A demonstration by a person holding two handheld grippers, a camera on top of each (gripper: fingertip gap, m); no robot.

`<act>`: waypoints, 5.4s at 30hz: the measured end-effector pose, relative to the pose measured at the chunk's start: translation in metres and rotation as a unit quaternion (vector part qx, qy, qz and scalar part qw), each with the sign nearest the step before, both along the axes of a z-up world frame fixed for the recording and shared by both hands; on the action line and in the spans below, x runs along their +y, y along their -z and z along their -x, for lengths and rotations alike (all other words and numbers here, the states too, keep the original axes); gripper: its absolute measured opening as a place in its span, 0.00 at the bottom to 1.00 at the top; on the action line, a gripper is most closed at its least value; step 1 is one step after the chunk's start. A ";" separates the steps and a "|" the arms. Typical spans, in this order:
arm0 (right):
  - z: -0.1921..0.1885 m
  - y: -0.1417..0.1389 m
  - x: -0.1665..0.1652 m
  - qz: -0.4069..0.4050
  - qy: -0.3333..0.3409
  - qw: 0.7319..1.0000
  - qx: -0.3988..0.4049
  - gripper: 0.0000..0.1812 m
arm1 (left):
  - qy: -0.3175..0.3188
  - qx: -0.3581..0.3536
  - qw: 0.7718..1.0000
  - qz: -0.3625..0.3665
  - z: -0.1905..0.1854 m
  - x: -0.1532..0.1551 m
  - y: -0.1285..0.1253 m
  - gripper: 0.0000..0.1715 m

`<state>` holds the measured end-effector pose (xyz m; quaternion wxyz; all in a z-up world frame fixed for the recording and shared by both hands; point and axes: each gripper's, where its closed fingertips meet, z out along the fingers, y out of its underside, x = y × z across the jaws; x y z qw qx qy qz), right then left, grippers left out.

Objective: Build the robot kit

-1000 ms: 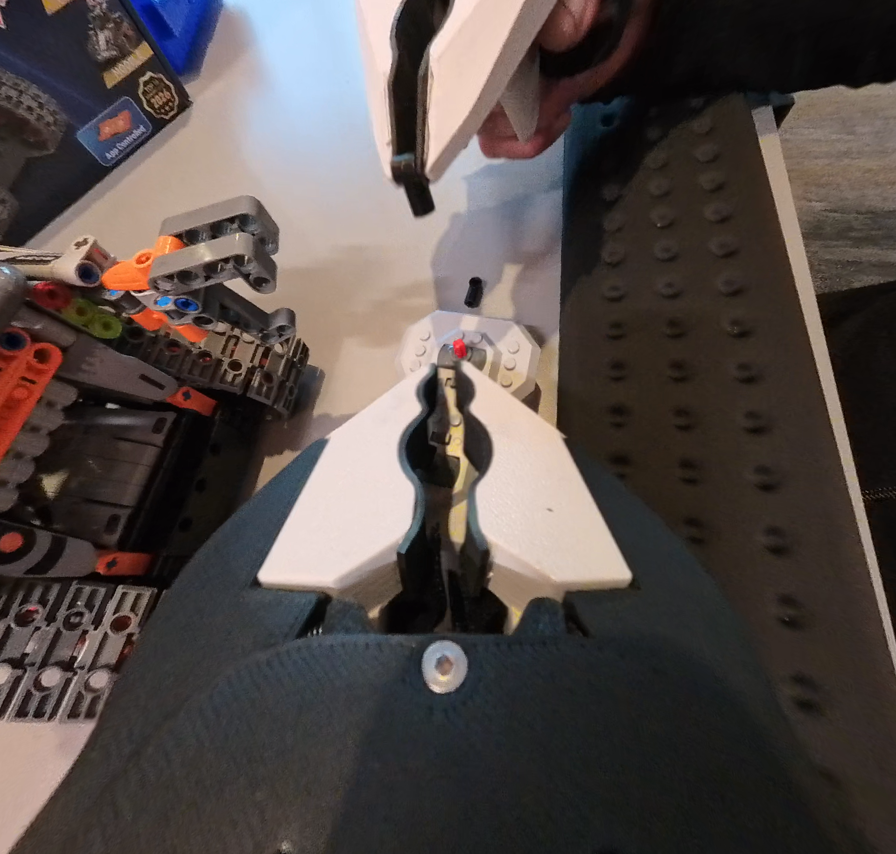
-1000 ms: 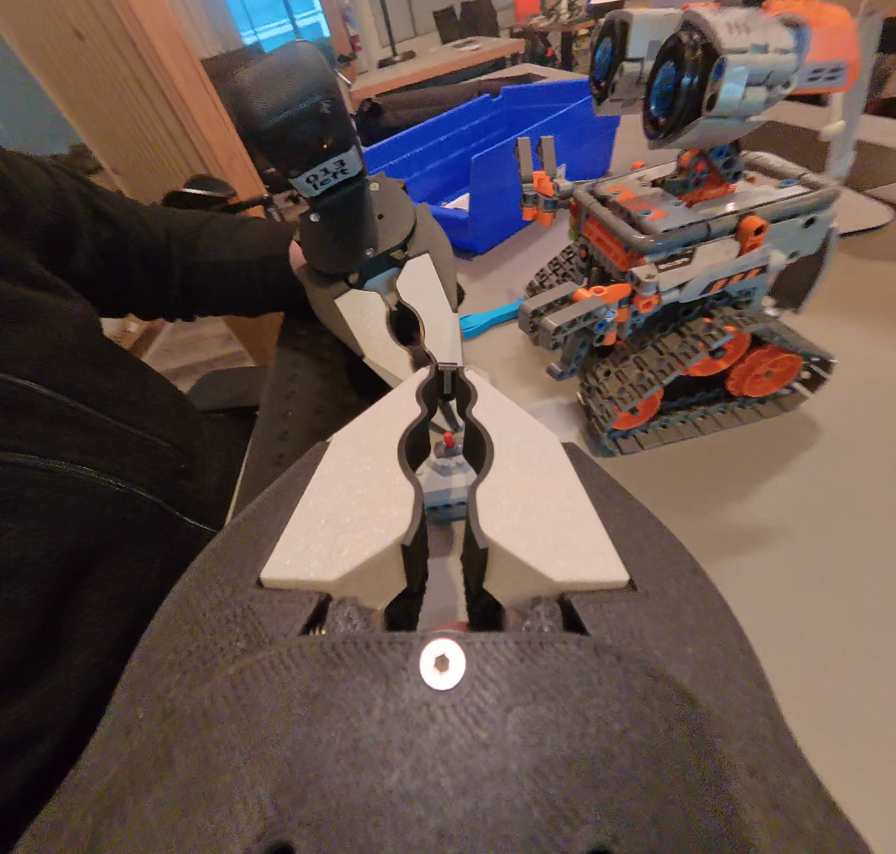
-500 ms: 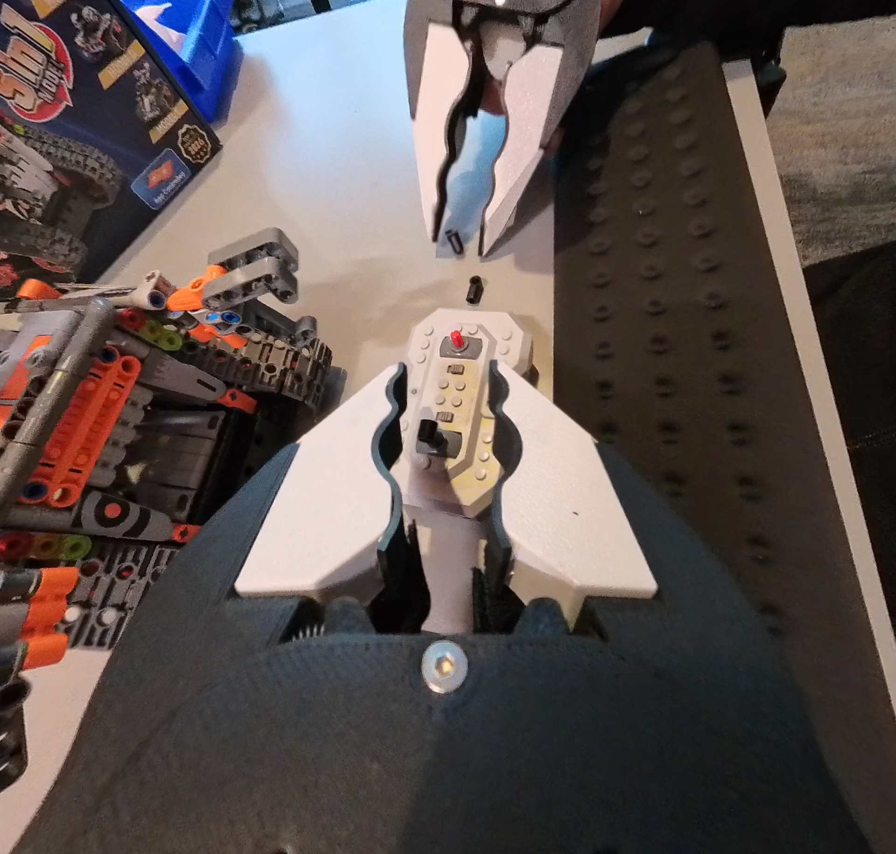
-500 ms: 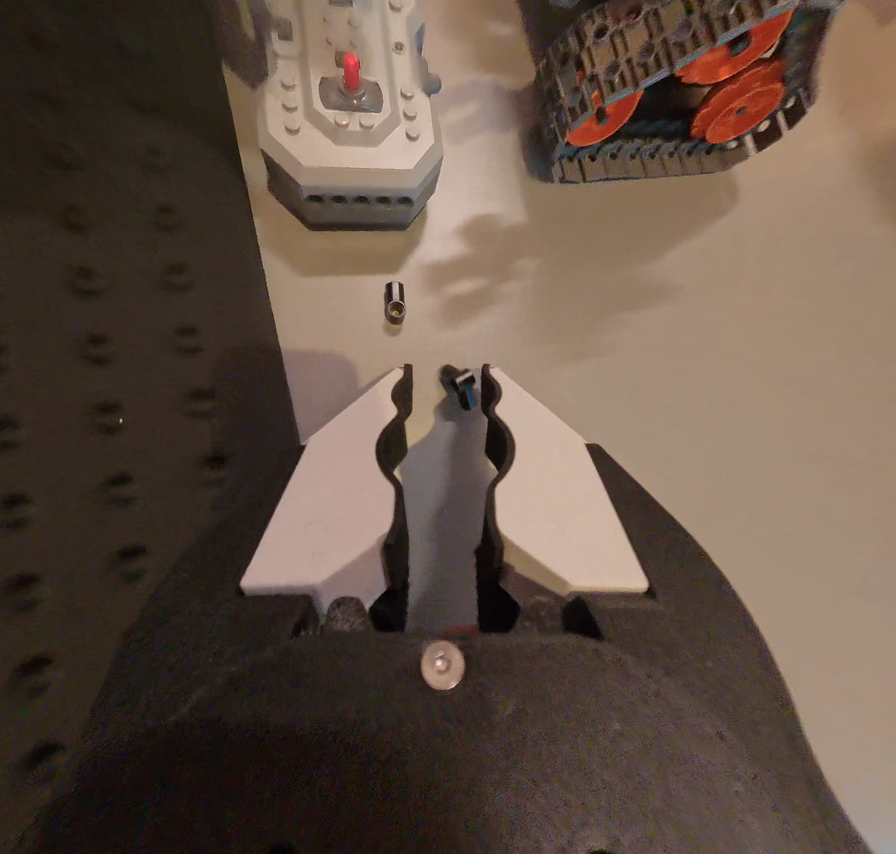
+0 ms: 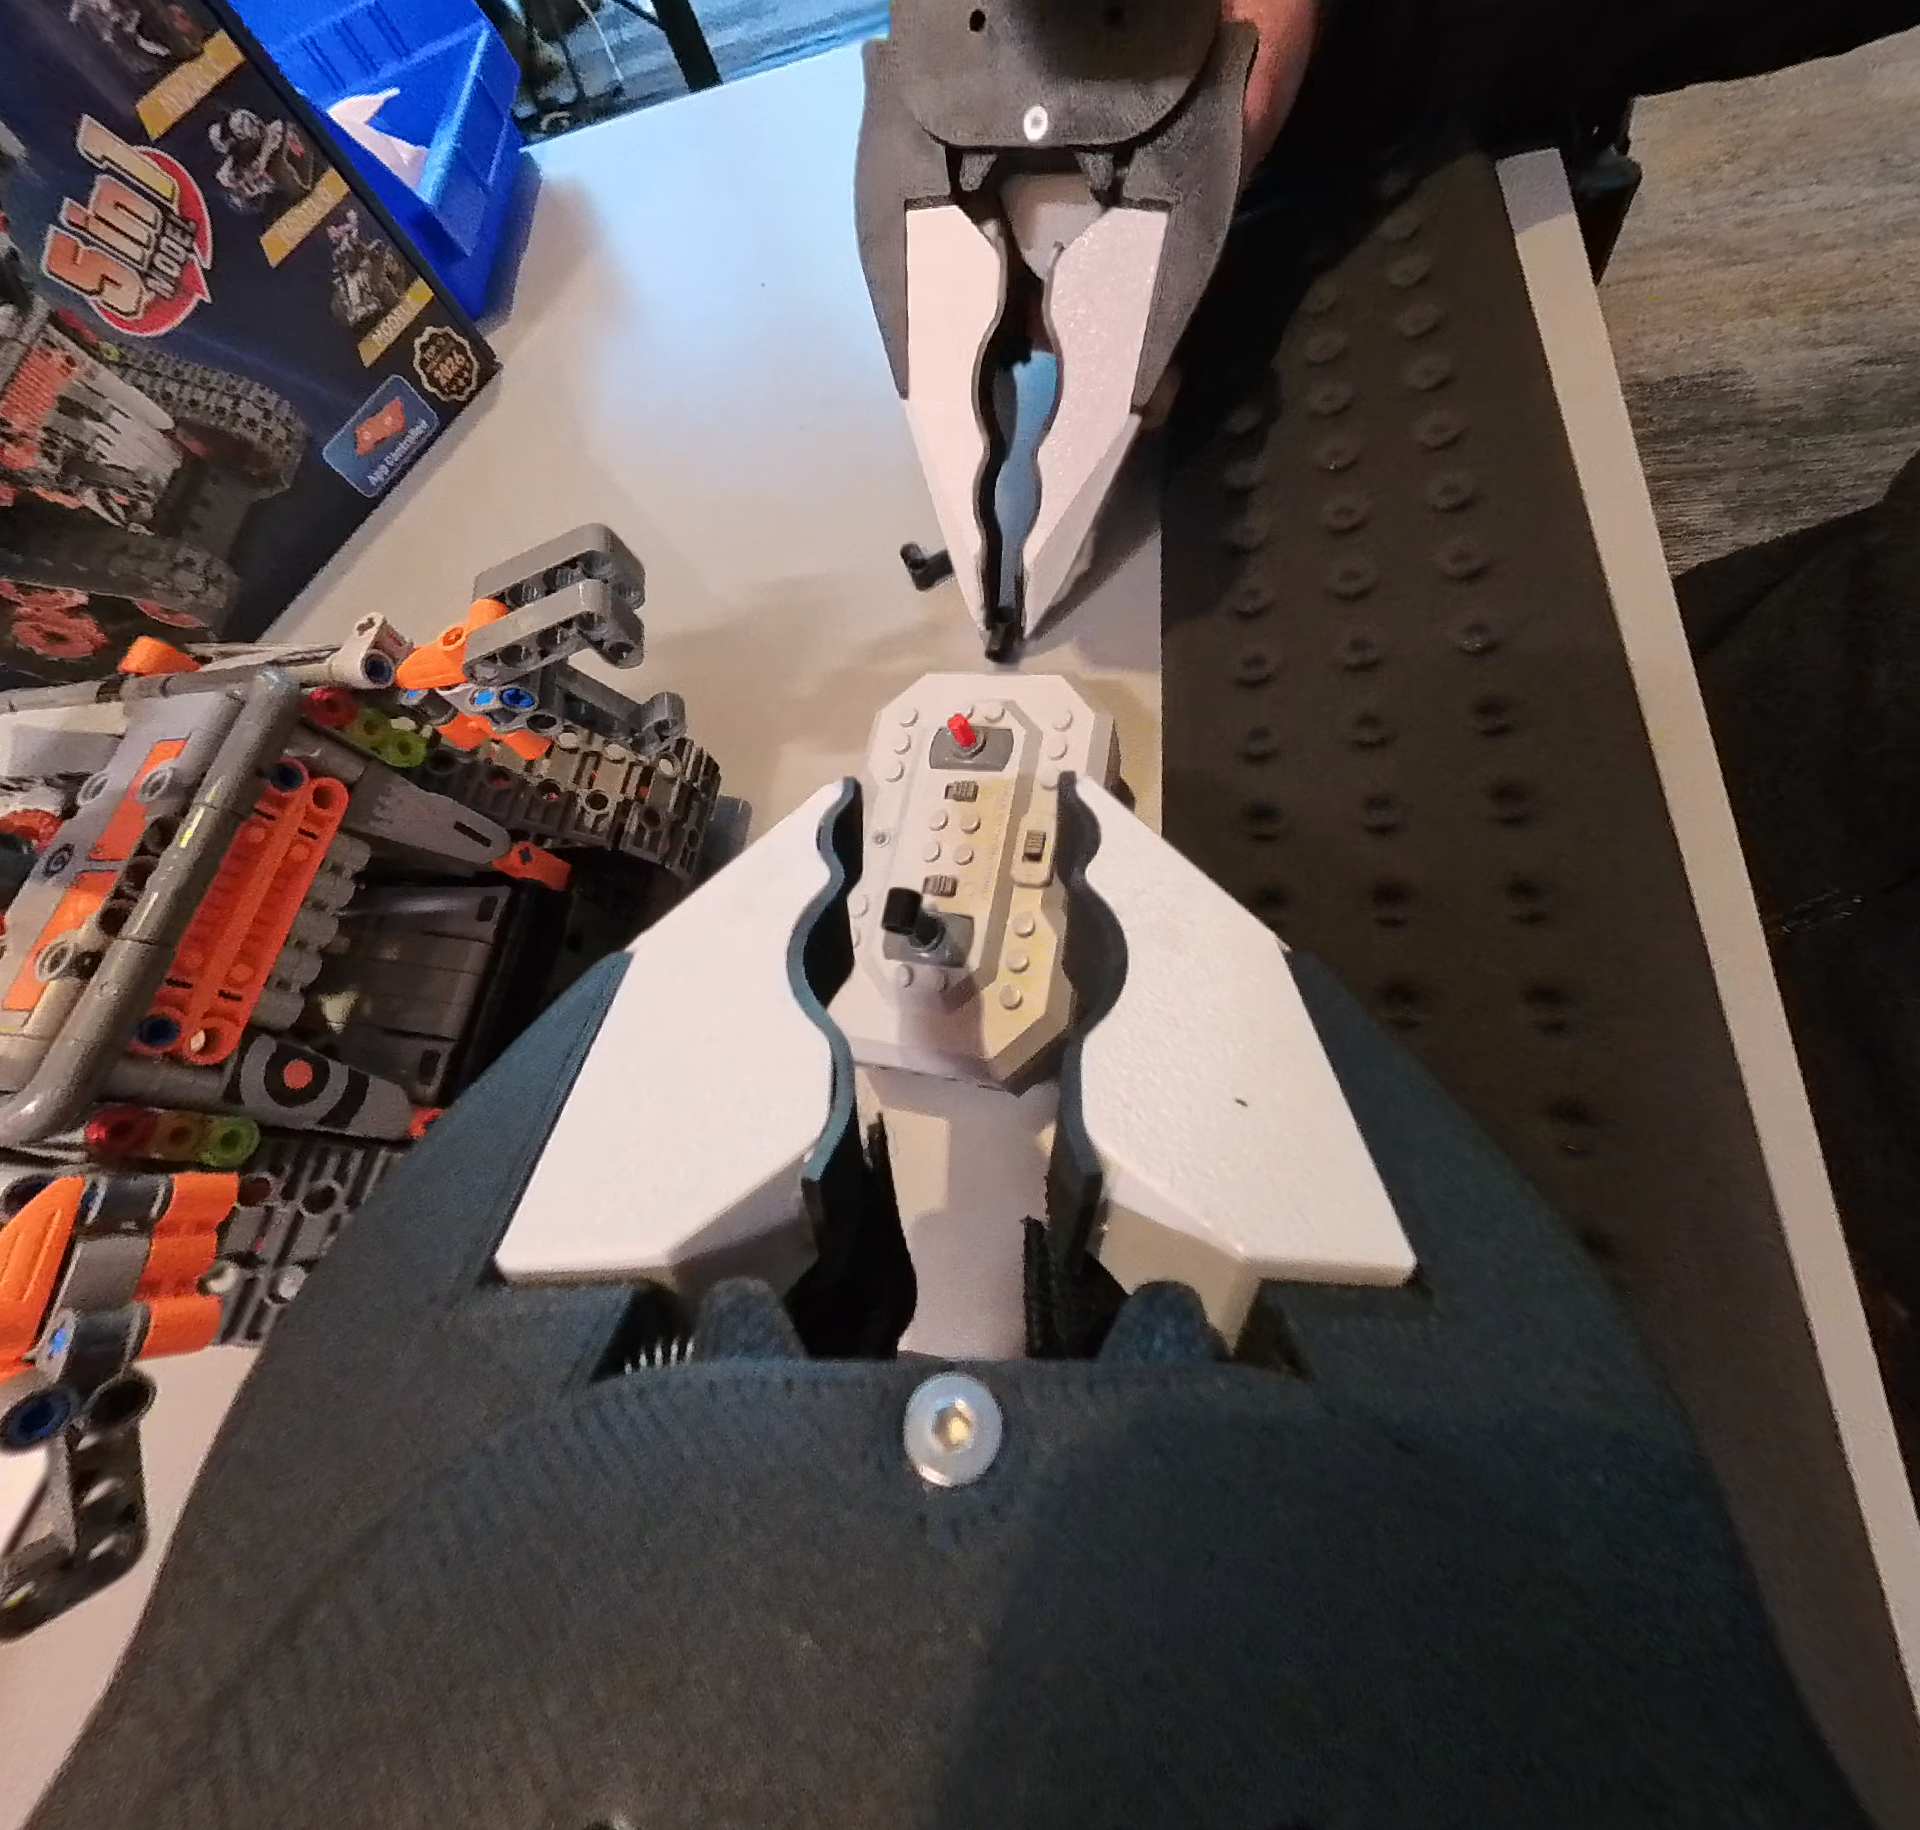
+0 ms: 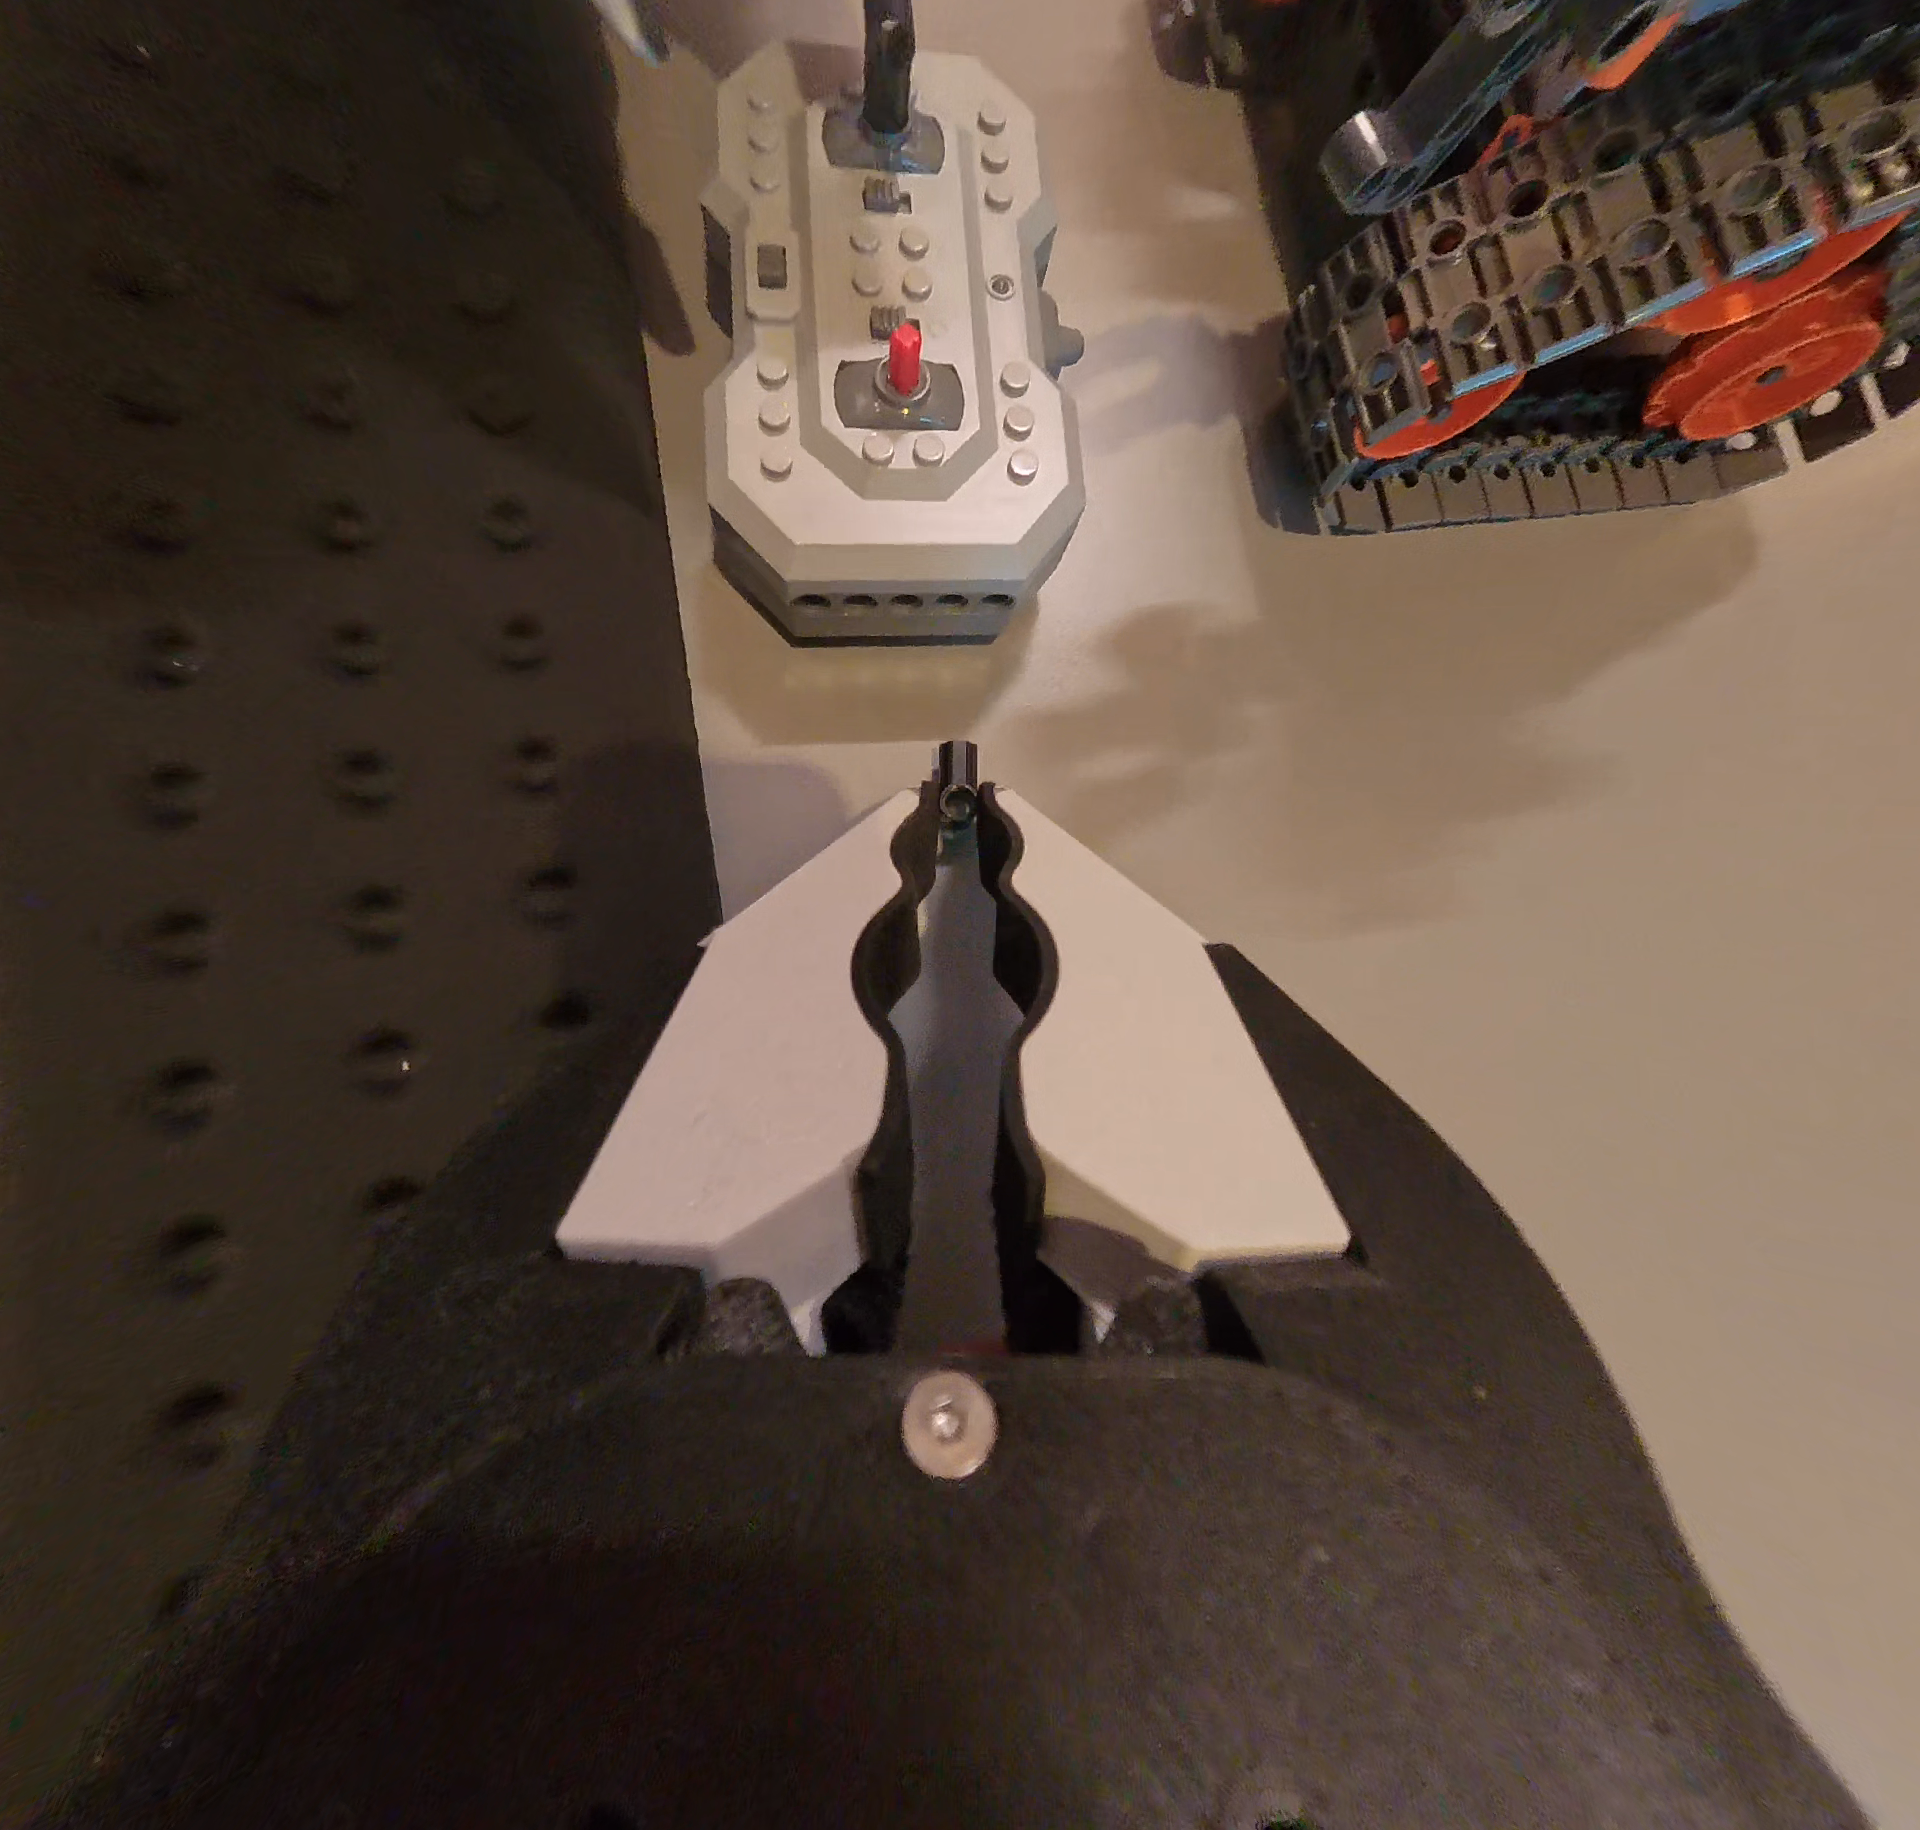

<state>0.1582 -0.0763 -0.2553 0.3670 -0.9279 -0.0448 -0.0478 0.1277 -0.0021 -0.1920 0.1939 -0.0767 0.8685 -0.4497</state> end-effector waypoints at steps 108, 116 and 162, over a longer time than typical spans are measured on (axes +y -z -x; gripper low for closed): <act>0.016 -0.039 0.044 0.269 -0.042 0.962 -0.001 0.02 | -0.049 0.000 0.995 -0.081 -0.006 0.019 0.045 0.33; 0.012 -0.058 0.043 0.165 -0.019 0.986 -0.007 0.27 | -0.067 -0.007 0.995 -0.078 -0.011 0.025 0.041 0.35; -0.111 -0.011 -0.099 0.151 0.037 0.987 0.037 0.30 | -0.260 0.098 0.960 -0.033 -0.140 -0.110 0.055 0.41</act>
